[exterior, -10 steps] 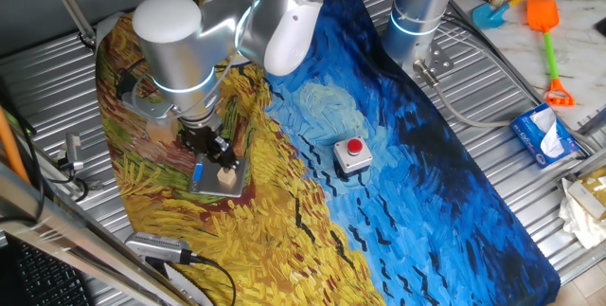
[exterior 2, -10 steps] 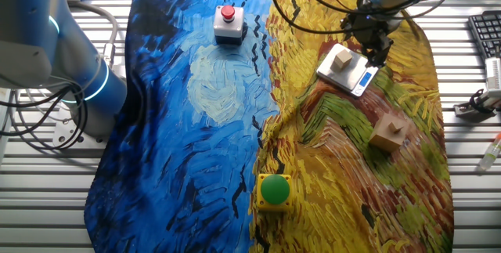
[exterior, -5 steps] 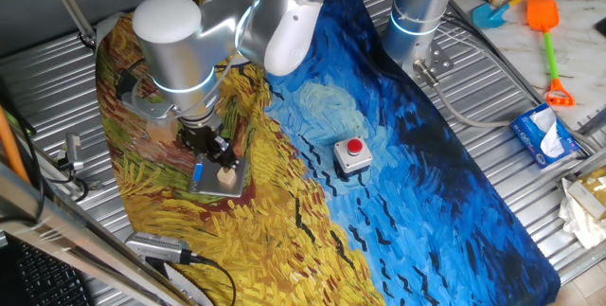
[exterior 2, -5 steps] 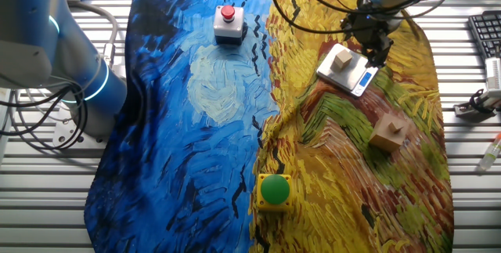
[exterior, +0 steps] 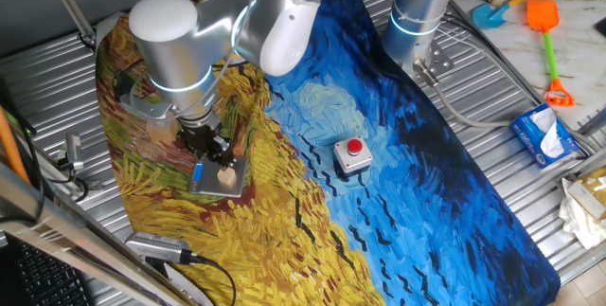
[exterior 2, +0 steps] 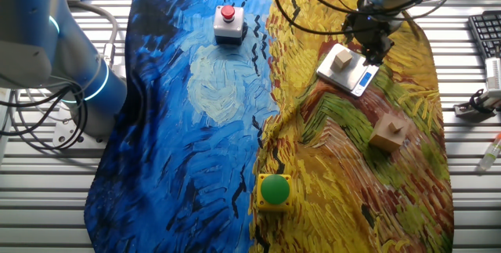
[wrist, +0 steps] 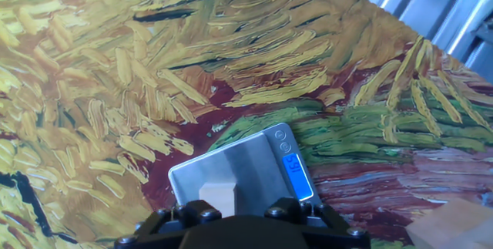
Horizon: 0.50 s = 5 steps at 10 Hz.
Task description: Remove the object from the scale
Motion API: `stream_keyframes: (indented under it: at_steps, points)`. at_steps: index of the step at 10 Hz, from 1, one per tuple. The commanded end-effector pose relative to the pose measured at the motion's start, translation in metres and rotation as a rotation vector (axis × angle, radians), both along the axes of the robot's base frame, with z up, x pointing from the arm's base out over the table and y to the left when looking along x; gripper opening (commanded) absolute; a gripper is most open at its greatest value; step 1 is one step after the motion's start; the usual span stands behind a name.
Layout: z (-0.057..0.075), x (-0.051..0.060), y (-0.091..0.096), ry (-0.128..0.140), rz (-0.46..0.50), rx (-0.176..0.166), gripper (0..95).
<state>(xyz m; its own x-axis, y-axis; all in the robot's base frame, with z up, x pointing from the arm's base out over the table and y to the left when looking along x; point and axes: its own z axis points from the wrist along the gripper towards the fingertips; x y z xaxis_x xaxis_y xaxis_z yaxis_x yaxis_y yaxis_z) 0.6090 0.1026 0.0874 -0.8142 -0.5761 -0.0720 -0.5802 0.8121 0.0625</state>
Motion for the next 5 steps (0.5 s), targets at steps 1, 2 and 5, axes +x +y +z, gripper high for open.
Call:
stream_keyframes:
  at_steps: [1, 2, 5]
  points:
    - [0.0000, 0.0000, 0.0002, 0.004, 0.008, 0.000, 57.0]
    - [0.0000, 0.0000, 0.0002, 0.004, 0.015, 0.000, 57.0]
    - [0.0000, 0.0000, 0.0002, 0.004, 0.021, -0.001, 57.0]
